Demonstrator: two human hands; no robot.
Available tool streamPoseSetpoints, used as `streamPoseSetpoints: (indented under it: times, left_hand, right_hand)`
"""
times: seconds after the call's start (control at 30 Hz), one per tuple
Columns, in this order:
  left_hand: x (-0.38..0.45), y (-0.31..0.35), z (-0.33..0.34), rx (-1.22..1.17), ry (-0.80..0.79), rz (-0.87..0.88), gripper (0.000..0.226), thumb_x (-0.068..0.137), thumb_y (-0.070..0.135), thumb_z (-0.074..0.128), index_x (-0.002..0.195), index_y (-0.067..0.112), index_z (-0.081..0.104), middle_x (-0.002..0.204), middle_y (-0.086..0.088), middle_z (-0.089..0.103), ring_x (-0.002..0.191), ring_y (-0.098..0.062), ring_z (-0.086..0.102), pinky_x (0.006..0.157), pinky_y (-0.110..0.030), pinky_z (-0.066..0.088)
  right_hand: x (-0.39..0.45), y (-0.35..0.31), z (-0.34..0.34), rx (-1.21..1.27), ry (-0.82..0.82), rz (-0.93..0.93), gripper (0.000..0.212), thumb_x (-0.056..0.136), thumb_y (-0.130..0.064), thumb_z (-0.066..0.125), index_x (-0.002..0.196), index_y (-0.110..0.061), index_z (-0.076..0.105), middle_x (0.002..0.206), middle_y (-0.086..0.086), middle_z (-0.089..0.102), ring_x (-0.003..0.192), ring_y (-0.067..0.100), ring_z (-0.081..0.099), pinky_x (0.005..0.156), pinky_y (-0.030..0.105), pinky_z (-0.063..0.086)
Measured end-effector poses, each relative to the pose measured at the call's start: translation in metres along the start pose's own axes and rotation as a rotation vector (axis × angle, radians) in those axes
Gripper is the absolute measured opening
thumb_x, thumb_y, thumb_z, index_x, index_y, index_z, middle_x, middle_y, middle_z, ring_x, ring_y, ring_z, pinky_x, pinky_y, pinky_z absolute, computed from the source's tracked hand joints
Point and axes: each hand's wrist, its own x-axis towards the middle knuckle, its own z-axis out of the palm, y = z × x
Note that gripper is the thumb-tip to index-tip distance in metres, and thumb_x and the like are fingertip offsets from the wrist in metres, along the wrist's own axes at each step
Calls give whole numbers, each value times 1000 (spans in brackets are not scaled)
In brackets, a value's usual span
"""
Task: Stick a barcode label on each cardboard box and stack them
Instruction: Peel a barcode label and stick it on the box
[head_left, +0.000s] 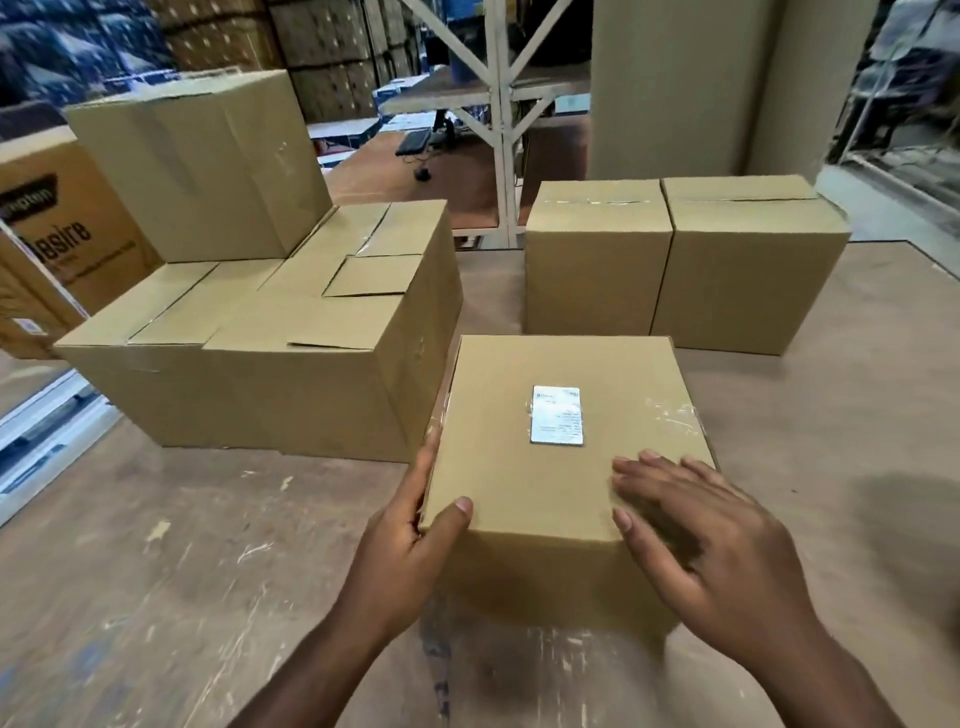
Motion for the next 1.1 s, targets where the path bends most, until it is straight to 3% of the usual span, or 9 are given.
streamPoseSetpoints:
  times: [0.13,0.2,0.27,0.33,0.43,0.53,0.63,0.77,1.1]
  left_hand:
    - [18,15,-13,72,-137,-68,79,82,56,58,153,56,24,147,36,44,126,4,56,104,-32,51]
    - [31,33,-12,360,-151,15,81,84,57,56,157,48,23,166,26,14,146,-1,29,116,-33,37]
    - [48,48,-2,594,-135,133,78,91,56,58,159,39,25,169,19,-1,153,-4,9,124,-34,20]
    - [67,59,15,630,-169,216,76,93,57,59,159,34,28,170,13,10,155,-8,9,127,-37,16]
    - [94,63,41,675,-181,280,71,93,54,54,155,24,39,162,5,37,149,-16,30,122,-35,26]
    - [111,56,53,687,-46,320,47,99,38,52,142,20,58,138,7,53,125,-19,43,109,-35,38]
    - [116,49,57,605,43,319,34,100,31,53,130,21,68,122,6,54,114,-16,45,103,-34,40]
    - [110,49,60,583,63,350,30,100,27,53,125,21,69,116,10,54,113,-11,43,99,-26,39]
    - [117,49,56,560,0,354,27,98,32,55,121,23,66,116,8,53,113,-15,44,101,-36,42]
  right_hand:
    - [19,6,-13,63,-11,108,19,96,-44,66,108,-38,79,115,-29,73,116,-9,64,97,28,53]
    - [34,5,-31,147,-96,211,14,92,-47,71,104,-45,78,102,-37,72,101,-15,66,84,20,52]
    - [52,3,-42,126,-212,217,24,89,-54,69,110,-47,76,97,-38,69,94,-13,65,79,20,52]
    - [74,4,-38,7,-316,172,34,92,-55,65,125,-46,68,102,-37,63,92,-8,61,79,25,49]
    - [103,13,-18,-157,-444,120,51,97,-56,59,144,-36,57,124,-17,60,108,7,59,89,32,47]
    - [120,22,4,-235,-505,158,46,99,-54,55,138,-30,60,123,-4,55,119,22,55,94,37,48]
    - [121,23,21,-249,-410,180,30,100,-48,51,118,-29,67,110,-6,53,109,22,57,81,37,50]
    - [110,24,26,-219,-282,149,21,99,-41,53,112,-35,68,103,-11,56,103,17,58,72,35,47]
    - [109,28,27,-206,-328,149,35,97,-56,52,128,-43,61,98,-17,48,90,6,55,64,30,36]
